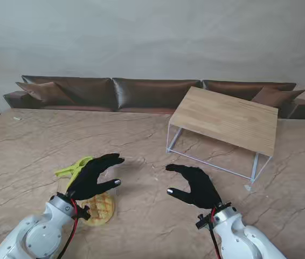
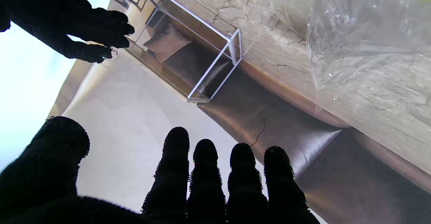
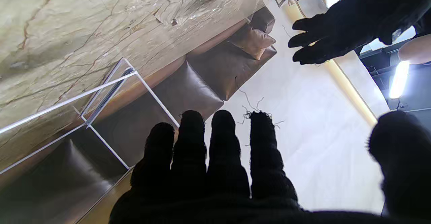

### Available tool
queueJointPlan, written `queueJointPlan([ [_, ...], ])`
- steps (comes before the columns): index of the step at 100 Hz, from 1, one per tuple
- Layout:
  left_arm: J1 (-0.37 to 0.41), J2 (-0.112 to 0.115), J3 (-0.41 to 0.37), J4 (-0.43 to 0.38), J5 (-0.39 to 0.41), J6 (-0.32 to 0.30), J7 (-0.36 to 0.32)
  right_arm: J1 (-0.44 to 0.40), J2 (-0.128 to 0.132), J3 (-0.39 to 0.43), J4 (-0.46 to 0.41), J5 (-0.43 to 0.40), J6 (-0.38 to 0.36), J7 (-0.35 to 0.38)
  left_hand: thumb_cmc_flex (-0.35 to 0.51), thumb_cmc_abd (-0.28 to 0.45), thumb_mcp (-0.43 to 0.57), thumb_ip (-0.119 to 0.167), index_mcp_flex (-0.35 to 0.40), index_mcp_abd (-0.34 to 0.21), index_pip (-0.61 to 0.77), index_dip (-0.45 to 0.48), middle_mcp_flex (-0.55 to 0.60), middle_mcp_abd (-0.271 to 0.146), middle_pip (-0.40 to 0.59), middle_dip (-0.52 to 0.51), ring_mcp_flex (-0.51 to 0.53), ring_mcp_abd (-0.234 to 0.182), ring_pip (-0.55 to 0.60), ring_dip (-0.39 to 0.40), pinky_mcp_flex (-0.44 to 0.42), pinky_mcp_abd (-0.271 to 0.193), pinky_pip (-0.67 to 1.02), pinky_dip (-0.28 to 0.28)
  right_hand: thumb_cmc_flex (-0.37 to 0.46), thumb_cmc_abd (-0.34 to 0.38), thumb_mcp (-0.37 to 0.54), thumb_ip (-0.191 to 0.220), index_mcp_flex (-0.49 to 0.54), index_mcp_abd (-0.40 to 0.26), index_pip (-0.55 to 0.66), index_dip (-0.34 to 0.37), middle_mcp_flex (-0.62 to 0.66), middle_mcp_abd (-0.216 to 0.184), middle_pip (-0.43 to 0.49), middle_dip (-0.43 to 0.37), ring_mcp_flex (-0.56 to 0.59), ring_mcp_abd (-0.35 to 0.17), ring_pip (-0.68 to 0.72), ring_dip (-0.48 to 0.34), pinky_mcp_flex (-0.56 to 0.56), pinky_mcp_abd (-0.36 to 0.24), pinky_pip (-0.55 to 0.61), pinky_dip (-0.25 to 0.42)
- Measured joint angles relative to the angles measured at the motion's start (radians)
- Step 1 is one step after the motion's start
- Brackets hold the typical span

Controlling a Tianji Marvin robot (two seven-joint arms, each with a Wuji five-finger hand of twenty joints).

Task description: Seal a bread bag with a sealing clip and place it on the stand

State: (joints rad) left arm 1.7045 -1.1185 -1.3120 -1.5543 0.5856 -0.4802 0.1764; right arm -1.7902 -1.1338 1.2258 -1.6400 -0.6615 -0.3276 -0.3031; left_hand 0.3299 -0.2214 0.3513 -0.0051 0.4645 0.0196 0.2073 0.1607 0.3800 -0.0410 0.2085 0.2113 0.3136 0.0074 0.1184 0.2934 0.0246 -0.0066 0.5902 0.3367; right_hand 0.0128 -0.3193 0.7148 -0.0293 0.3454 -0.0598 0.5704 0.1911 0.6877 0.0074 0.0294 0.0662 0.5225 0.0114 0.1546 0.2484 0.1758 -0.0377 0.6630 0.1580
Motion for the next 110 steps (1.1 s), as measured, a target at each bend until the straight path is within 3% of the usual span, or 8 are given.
queueJointPlan([
  [34, 0.012, -0.001, -0.016, -0.006, -0.002, 0.0, -0.026, -0.02, 0.0, 0.004, -0.017, -0.019, 0.018, -0.014, 0.004, -0.004, 0.054, 0.008, 0.0, 0.0, 0.013, 0.019, 0.0, 0.0, 0.0, 0.0, 0.001, 0.0, 0.0, 0.0, 0.0, 0.0, 0.003, 0.0, 0.0, 0.0, 0.0, 0.0, 0.0, 0.0, 0.006, 0.0, 0.0, 0.0, 0.0, 0.0, 0.007, 0.0, 0.0, 0.0, 0.006, 0.001, 0.0, 0.0],
  [47, 0.058, -0.001, -0.084, -0.044, 0.057, -0.015, -0.051, -0.025, 0.0, 0.004, -0.022, -0.025, 0.019, -0.014, 0.008, -0.187, 0.27, -0.004, 0.0, 0.0, 0.04, 0.039, 0.001, 0.0, 0.006, 0.0, 0.017, 0.008, 0.02, 0.006, 0.018, 0.0, 0.028, 0.0, 0.0, 0.0, 0.0, 0.0, 0.0, 0.0, 0.013, 0.0, 0.0, 0.0, 0.0, 0.0, 0.007, 0.0, 0.0, 0.0, 0.008, 0.002, 0.001, 0.0],
  [62, 0.112, 0.015, -0.17, -0.081, 0.105, -0.076, -0.152, -0.015, 0.0, -0.001, -0.016, -0.01, 0.016, 0.001, 0.031, -0.341, 0.432, -0.072, 0.0, -0.002, 0.058, 0.051, 0.002, 0.002, 0.007, 0.0, 0.039, 0.016, 0.027, 0.014, 0.034, 0.001, 0.04, 0.0, 0.0, 0.0, 0.0, 0.0, 0.0, 0.0, 0.013, 0.0, 0.0, 0.0, 0.0, 0.0, 0.009, 0.0, 0.0, 0.0, 0.008, 0.003, 0.008, 0.0],
  [72, 0.143, 0.031, -0.206, -0.095, 0.149, -0.082, -0.161, -0.013, 0.001, 0.001, -0.016, -0.019, 0.014, 0.008, 0.041, -0.385, 0.493, -0.074, 0.0, -0.006, 0.058, 0.051, 0.002, 0.003, 0.007, 0.0, 0.039, 0.018, 0.032, 0.014, 0.035, 0.002, 0.043, 0.0, 0.0, 0.0, 0.0, 0.0, 0.0, 0.0, 0.014, 0.0, 0.0, 0.0, 0.0, 0.0, 0.009, 0.0, 0.0, 0.0, 0.009, 0.003, 0.015, 0.0],
  [76, 0.151, 0.037, -0.217, -0.096, 0.173, -0.083, -0.165, -0.014, 0.001, 0.003, -0.016, -0.027, 0.013, 0.006, 0.041, -0.396, 0.503, -0.094, 0.0, -0.006, 0.057, 0.048, 0.001, 0.004, 0.007, 0.0, 0.04, 0.018, 0.032, 0.014, 0.035, 0.002, 0.043, 0.0, 0.0, 0.0, 0.0, 0.0, 0.0, 0.0, 0.014, 0.0, 0.0, 0.0, 0.0, 0.0, 0.009, 0.0, 0.0, 0.0, 0.01, 0.004, 0.015, 0.0],
  [87, 0.164, 0.052, -0.241, -0.099, 0.167, -0.083, -0.251, -0.025, 0.001, 0.011, -0.026, -0.036, 0.014, -0.013, 0.058, -0.426, 0.527, -0.097, -0.012, -0.008, 0.03, 0.022, 0.001, 0.008, 0.009, 0.0, 0.039, 0.018, 0.032, 0.014, 0.036, 0.002, 0.043, 0.0, 0.0, 0.0, 0.0, 0.0, 0.0, 0.0, 0.014, 0.0, 0.001, 0.0, 0.0, 0.0, 0.011, 0.0, 0.0, 0.0, 0.017, 0.011, 0.017, 0.0],
  [101, 0.171, 0.063, -0.242, -0.086, 0.249, -0.092, -0.211, -0.038, -0.001, 0.019, -0.033, -0.036, 0.014, -0.023, 0.068, -0.459, 0.562, -0.113, -0.012, -0.034, 0.017, 0.012, 0.001, 0.008, 0.009, 0.0, 0.04, 0.018, 0.034, 0.014, 0.061, 0.029, 0.078, 0.0, 0.001, 0.0, 0.0, 0.0, 0.0, 0.0, 0.014, 0.0, 0.001, 0.0, 0.0, 0.0, 0.019, 0.0, 0.001, 0.0, 0.02, 0.012, 0.019, 0.0],
  [110, 0.177, 0.068, -0.24, -0.082, 0.291, -0.088, -0.21, -0.039, -0.001, 0.019, -0.034, -0.03, 0.014, -0.021, 0.068, -0.459, 0.562, -0.113, -0.012, -0.045, 0.017, 0.012, 0.001, 0.008, 0.009, 0.0, 0.078, 0.036, 0.063, 0.051, 0.087, 0.087, 0.216, 0.105, 0.004, 0.0, 0.0, 0.0, 0.0, 0.0, 0.014, 0.0, 0.001, 0.0, 0.0, 0.0, 0.019, 0.0, 0.001, 0.0, 0.021, 0.022, 0.025, 0.0],
])
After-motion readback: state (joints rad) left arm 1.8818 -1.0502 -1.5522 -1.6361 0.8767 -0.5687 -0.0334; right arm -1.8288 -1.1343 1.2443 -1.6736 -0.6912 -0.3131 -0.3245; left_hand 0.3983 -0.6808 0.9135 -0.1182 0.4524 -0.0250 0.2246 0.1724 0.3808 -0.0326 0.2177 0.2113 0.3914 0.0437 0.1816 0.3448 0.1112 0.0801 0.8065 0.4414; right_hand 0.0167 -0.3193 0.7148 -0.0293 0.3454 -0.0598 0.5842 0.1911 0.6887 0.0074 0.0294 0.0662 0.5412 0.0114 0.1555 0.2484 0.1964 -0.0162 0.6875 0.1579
